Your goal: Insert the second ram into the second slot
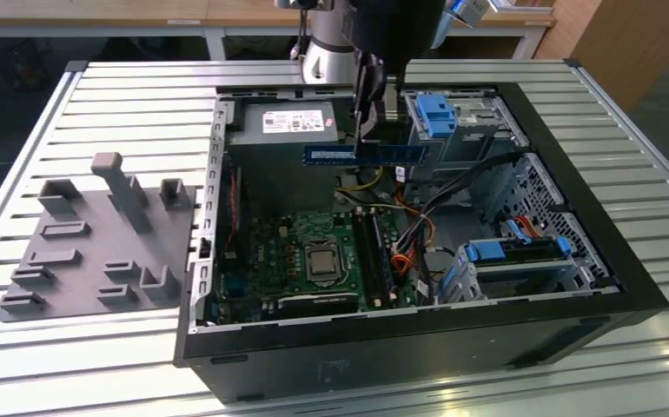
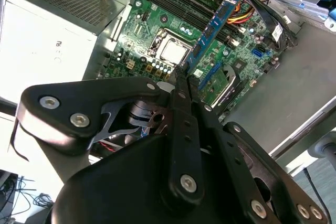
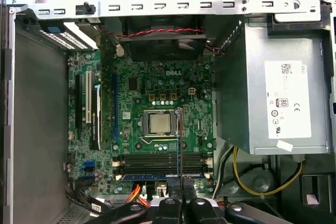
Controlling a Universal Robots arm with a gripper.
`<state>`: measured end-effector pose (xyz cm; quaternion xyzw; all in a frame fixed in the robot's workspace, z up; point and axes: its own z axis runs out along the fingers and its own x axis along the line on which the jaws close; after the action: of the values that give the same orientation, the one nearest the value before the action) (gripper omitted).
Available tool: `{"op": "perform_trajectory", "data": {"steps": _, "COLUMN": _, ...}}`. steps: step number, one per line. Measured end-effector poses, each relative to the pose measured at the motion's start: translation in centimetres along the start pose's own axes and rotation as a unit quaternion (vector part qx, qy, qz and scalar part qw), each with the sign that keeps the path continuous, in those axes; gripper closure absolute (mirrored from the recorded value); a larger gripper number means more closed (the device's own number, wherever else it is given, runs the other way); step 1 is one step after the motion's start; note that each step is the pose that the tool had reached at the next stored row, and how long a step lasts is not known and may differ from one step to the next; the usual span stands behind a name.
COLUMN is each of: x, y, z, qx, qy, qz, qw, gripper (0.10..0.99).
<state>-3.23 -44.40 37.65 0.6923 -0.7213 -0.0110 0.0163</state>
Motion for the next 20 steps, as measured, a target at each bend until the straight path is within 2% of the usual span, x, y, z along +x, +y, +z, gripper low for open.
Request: {"op": "perform_trajectory", "data": {"steps": 20, "x": 0.00, "y": 0.00, "z": 0.00, "qx": -0.0001, "qy": -0.0007, "qz": 0.018, "qw": 0.9998, "gripper": 0.953}}
